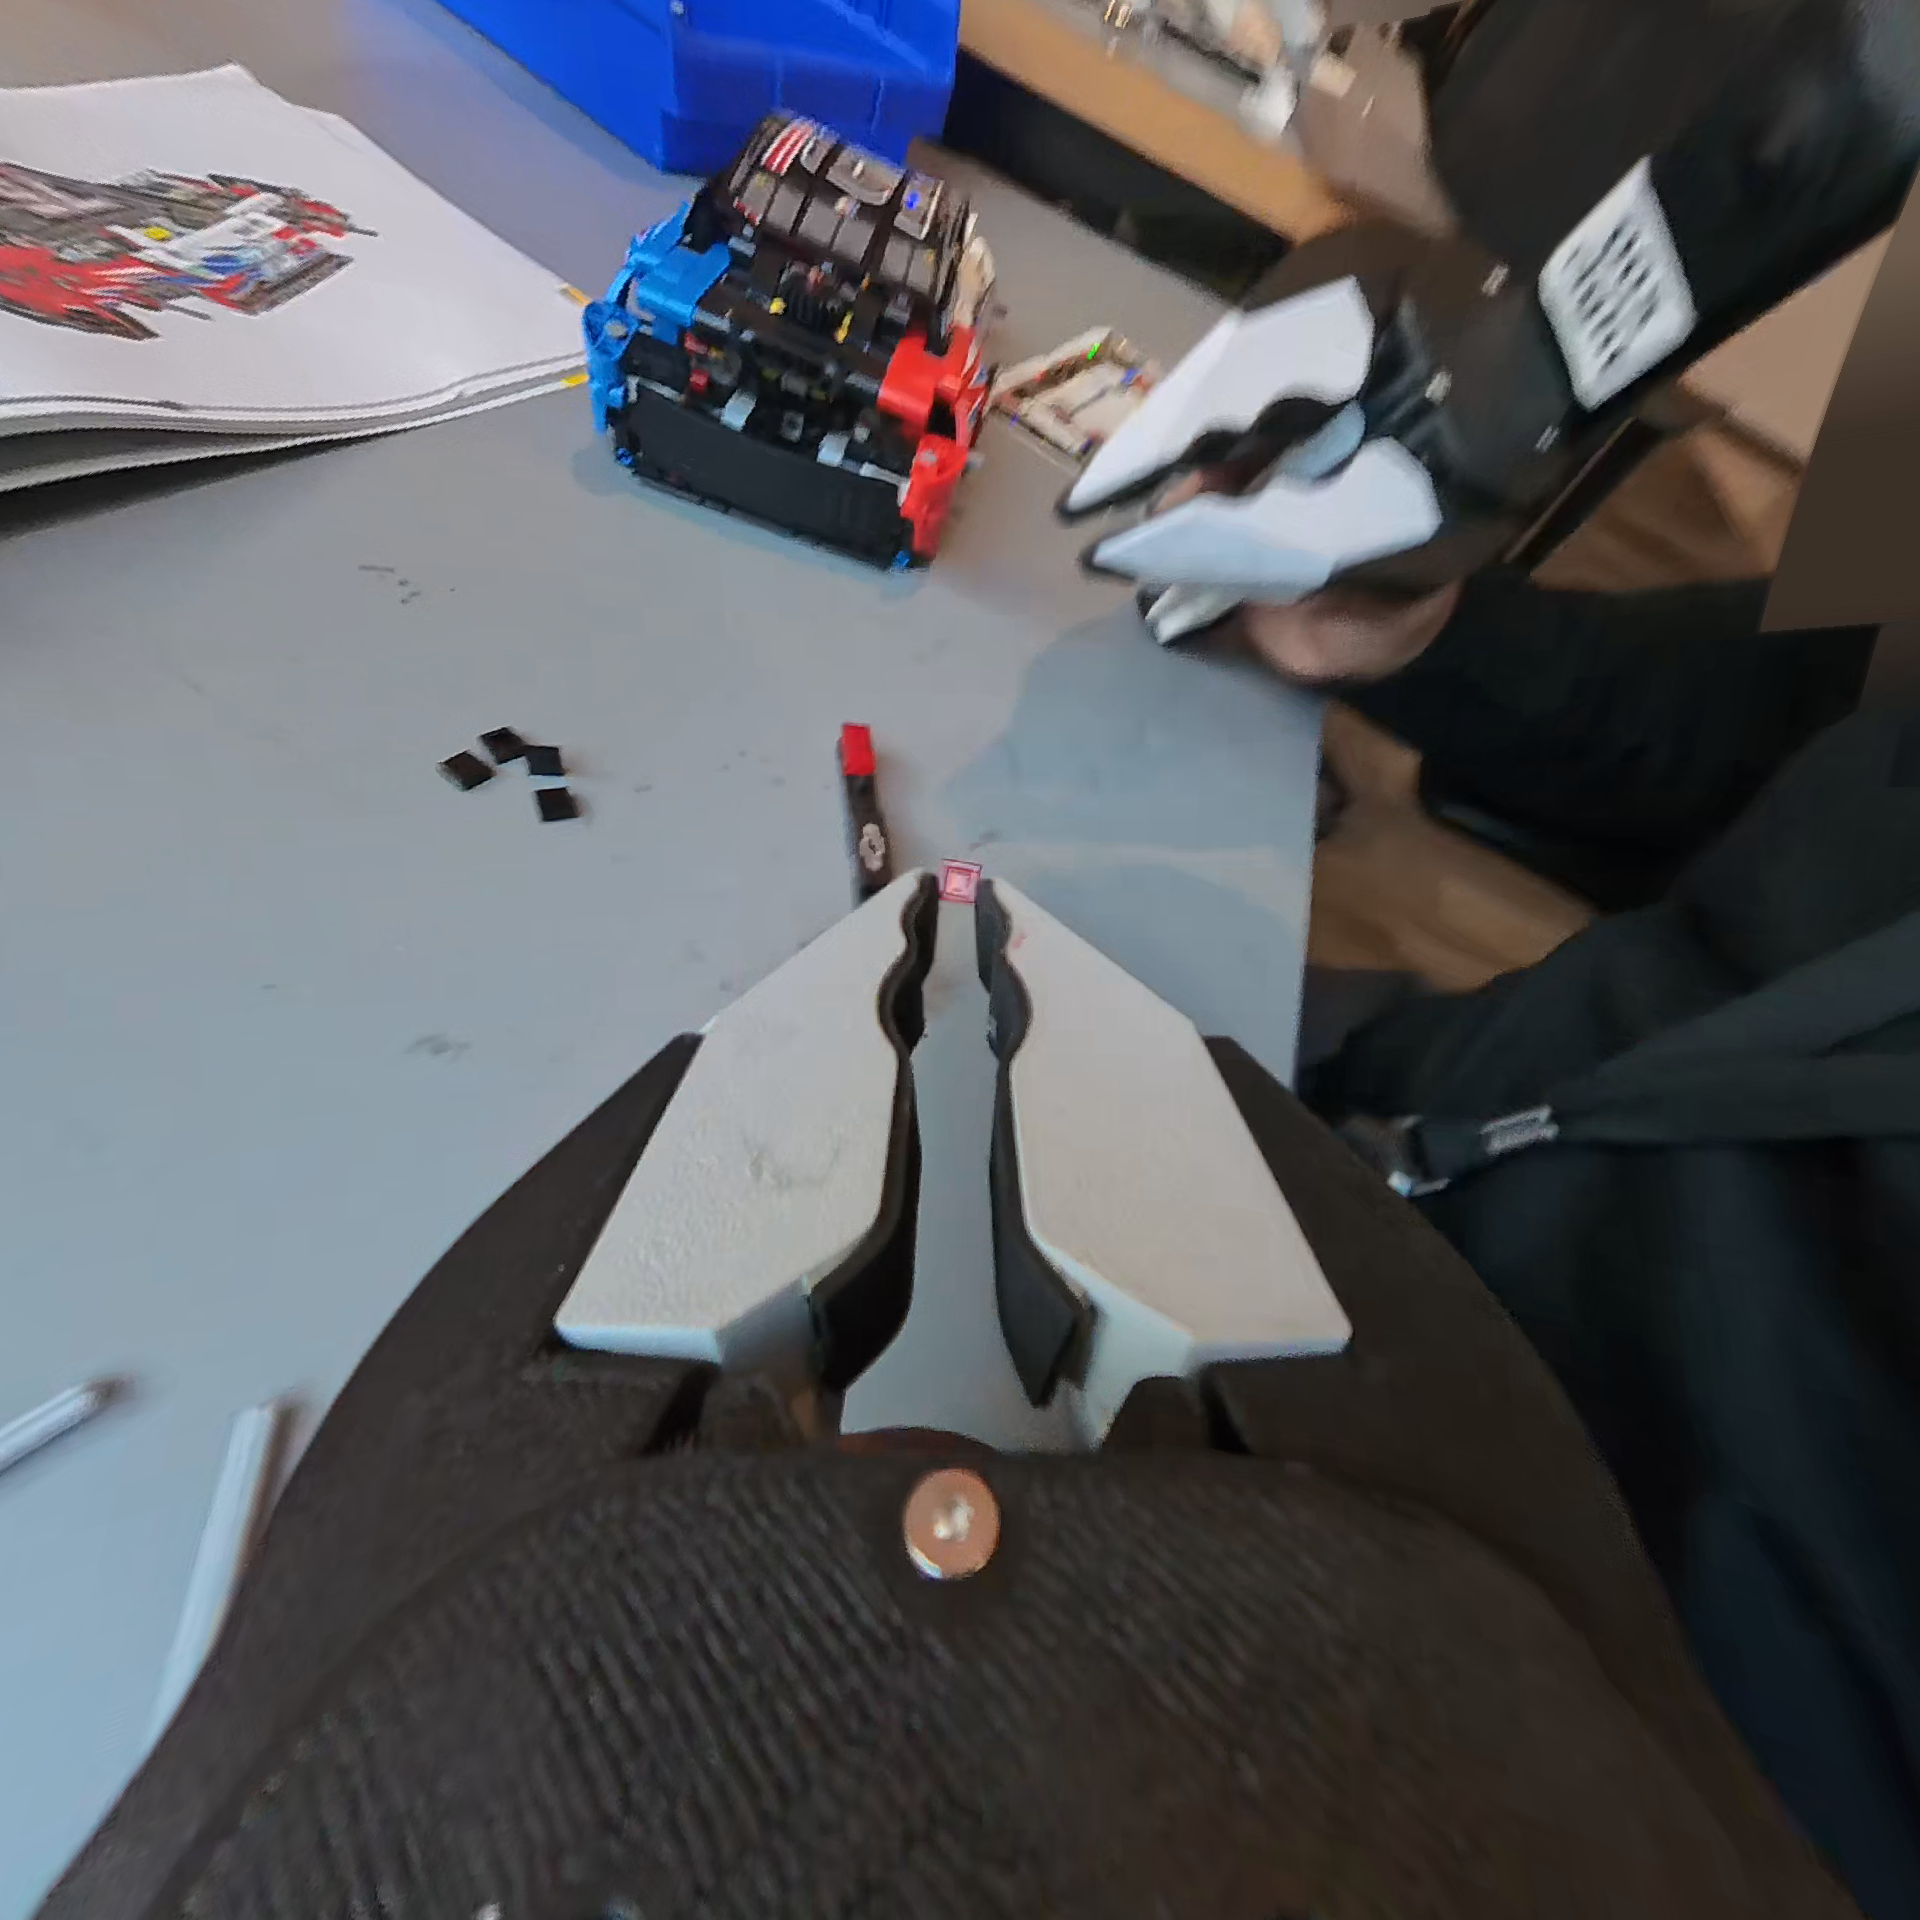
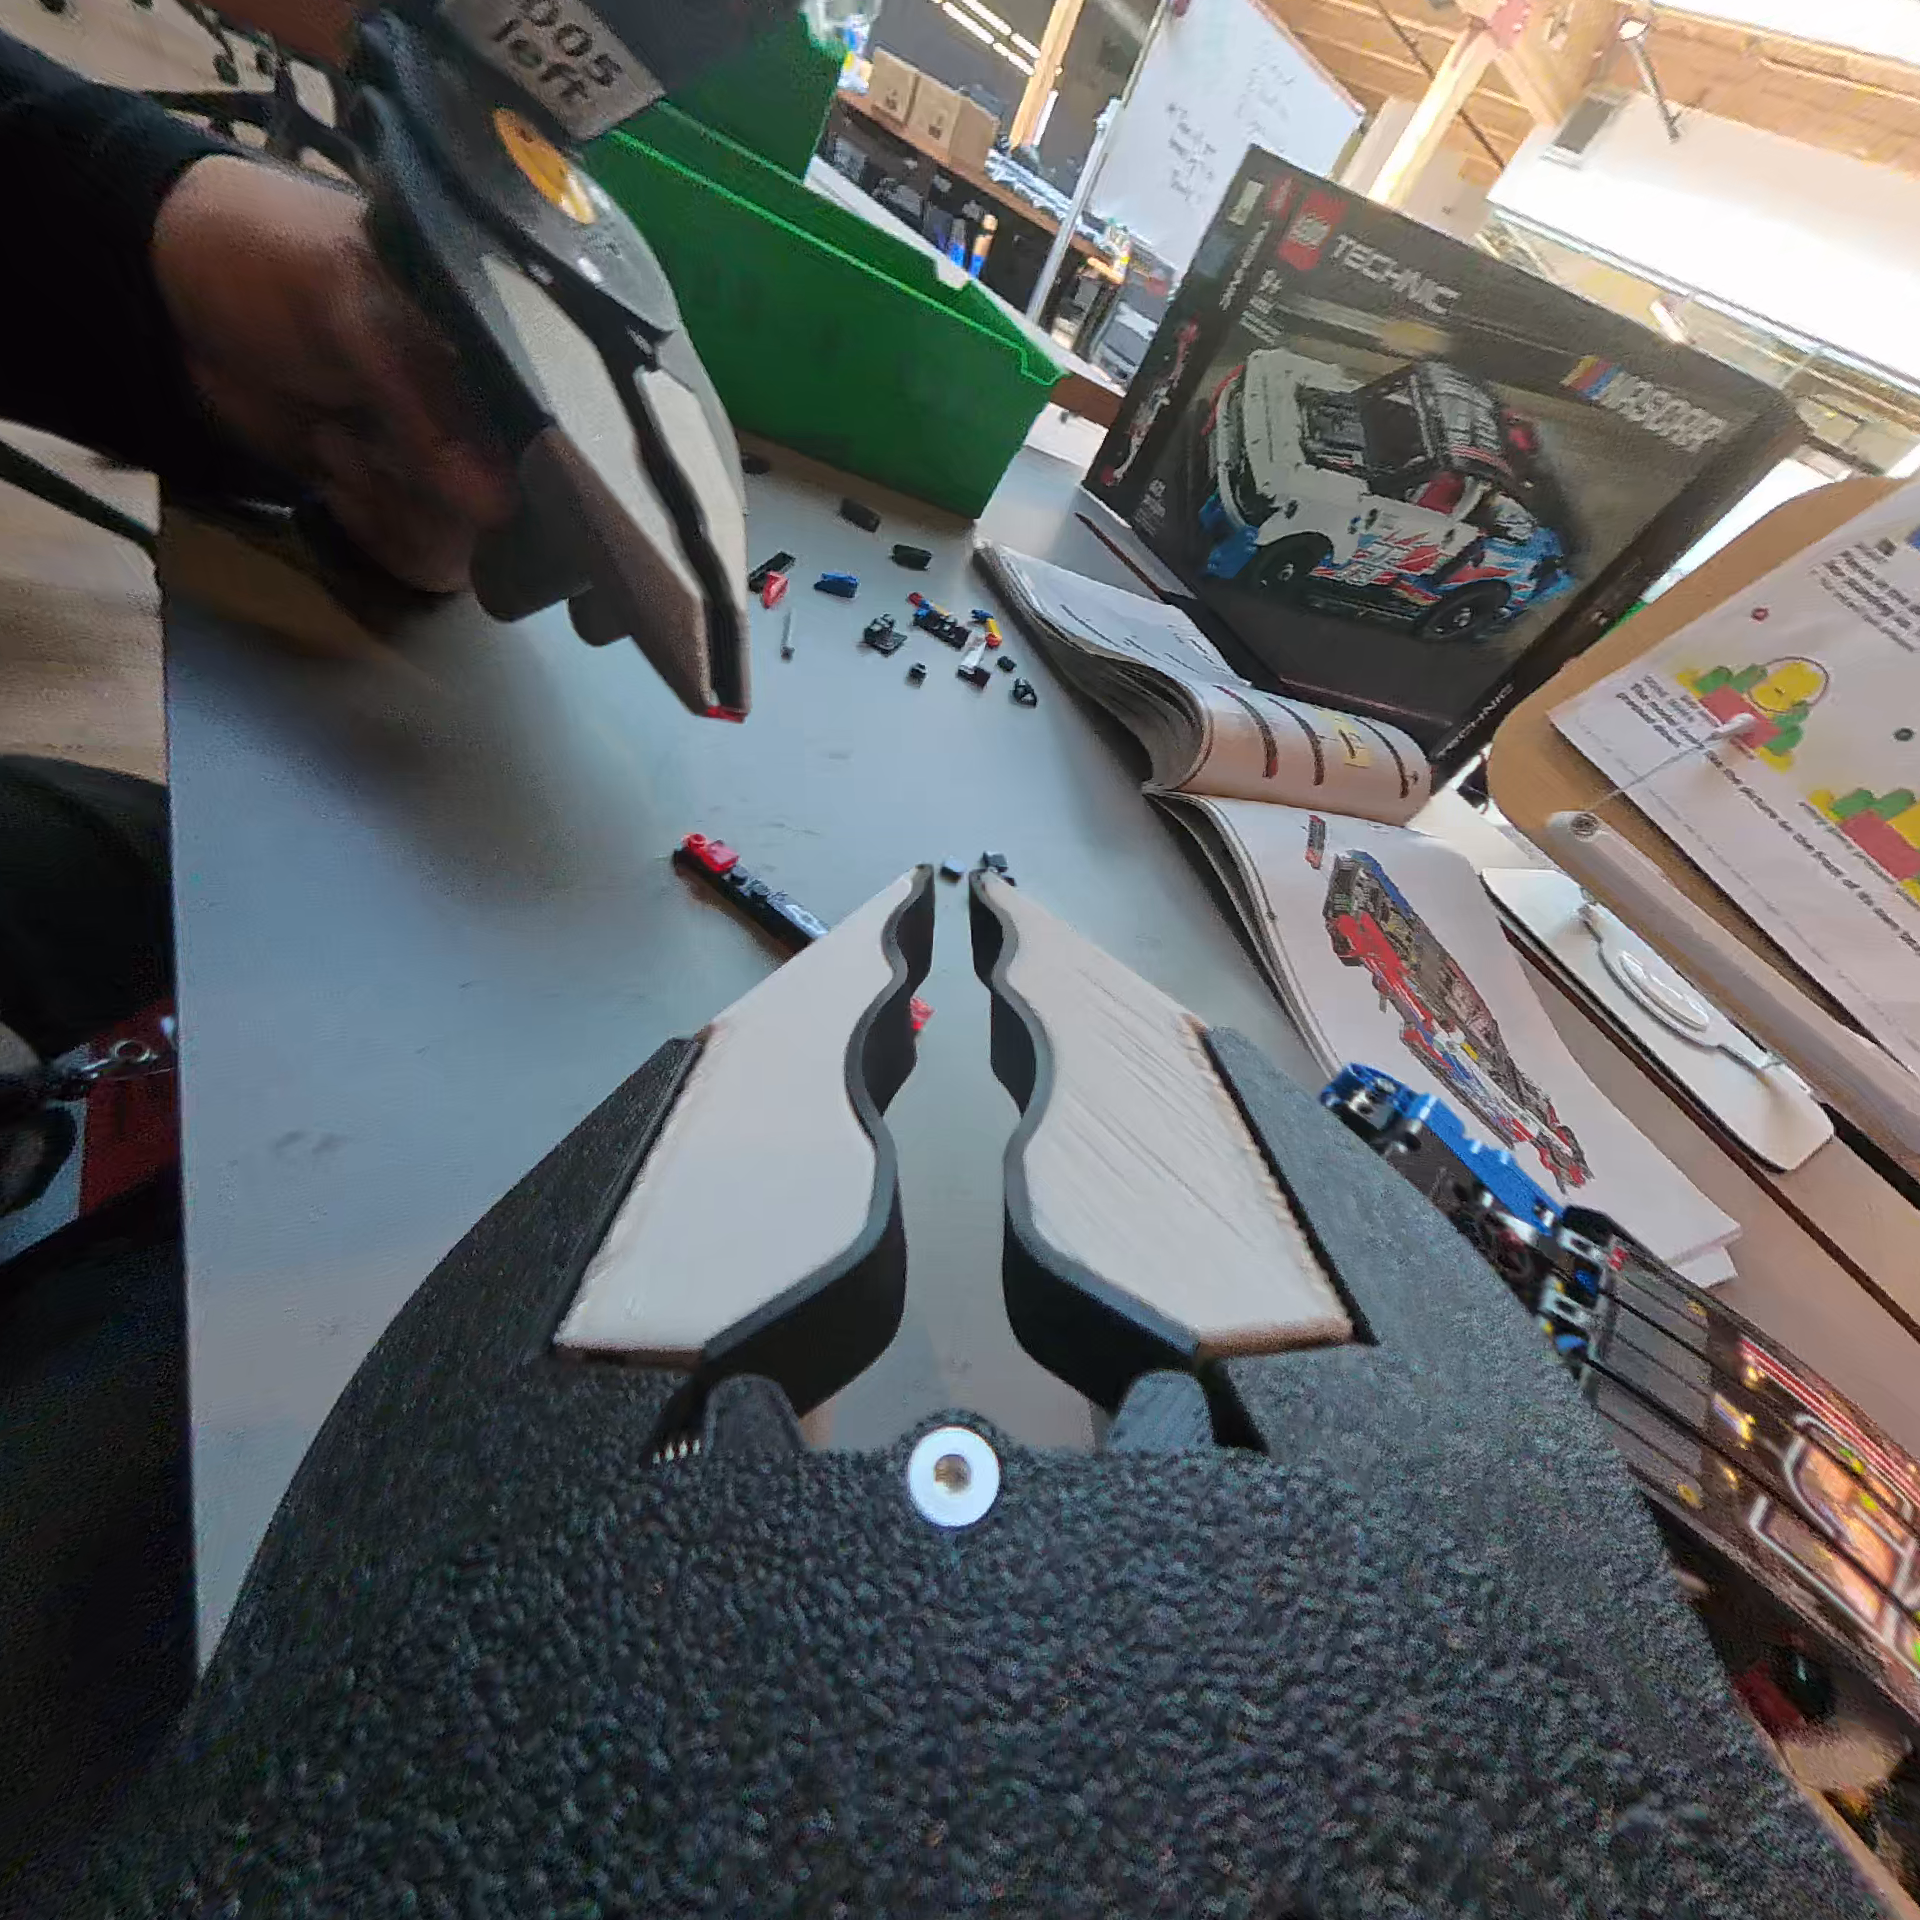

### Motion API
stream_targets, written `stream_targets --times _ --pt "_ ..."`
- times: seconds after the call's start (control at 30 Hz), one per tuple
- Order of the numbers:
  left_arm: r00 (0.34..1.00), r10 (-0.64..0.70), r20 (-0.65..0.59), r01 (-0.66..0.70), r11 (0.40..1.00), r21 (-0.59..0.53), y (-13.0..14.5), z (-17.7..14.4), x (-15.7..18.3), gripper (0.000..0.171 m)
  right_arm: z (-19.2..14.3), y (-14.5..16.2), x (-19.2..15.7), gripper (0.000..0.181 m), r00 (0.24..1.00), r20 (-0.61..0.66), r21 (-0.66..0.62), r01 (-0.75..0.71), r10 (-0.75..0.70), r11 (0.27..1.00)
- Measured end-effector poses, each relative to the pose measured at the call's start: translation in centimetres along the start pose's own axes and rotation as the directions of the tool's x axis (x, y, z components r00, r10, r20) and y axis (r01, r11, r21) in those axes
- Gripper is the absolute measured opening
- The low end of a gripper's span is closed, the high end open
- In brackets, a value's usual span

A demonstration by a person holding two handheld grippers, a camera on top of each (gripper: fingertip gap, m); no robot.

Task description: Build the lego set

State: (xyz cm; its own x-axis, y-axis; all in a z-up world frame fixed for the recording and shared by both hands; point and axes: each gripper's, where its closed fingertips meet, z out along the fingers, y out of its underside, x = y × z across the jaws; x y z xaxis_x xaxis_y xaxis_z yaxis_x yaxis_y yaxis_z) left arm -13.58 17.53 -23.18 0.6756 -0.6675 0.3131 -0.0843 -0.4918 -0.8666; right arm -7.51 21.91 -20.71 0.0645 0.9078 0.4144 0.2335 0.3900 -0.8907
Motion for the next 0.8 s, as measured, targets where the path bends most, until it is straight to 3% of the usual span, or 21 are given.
stream_targets --times 0.2,0.3,0.37,0.5,0.8 --pt "0.966 -0.200 -0.163 0.220 0.968 0.118 -1.6 0.1 1.8 0.004 1.7 -1.3 -4.2 0.006 0.986 0.159 -0.010 0.050 -0.048 0.999" --pt "0.828 -0.388 -0.404 0.459 0.884 0.092 -2.2 0.1 4.0 0.004 2.6 -2.6 -5.3 0.008 0.977 0.201 0.009 0.071 -0.071 0.997" --pt "0.735 -0.458 -0.499 0.558 0.828 0.062 -2.6 -0.1 4.6 0.004 2.8 -3.8 -5.5 0.009 0.973 0.209 0.043 0.089 -0.096 0.995" --pt "0.706 -0.463 -0.536 0.582 0.810 0.066 -2.9 -0.6 4.9 0.004 2.9 -4.7 -5.7 0.010 0.967 0.198 0.065 0.153 -0.163 0.986" --pt "0.507 -0.546 -0.667 0.763 0.644 0.053 -4.1 -1.3 4.6 0.004 2.8 -5.8 -4.8 0.006 0.966 0.103 0.081 0.230 -0.237 0.970"
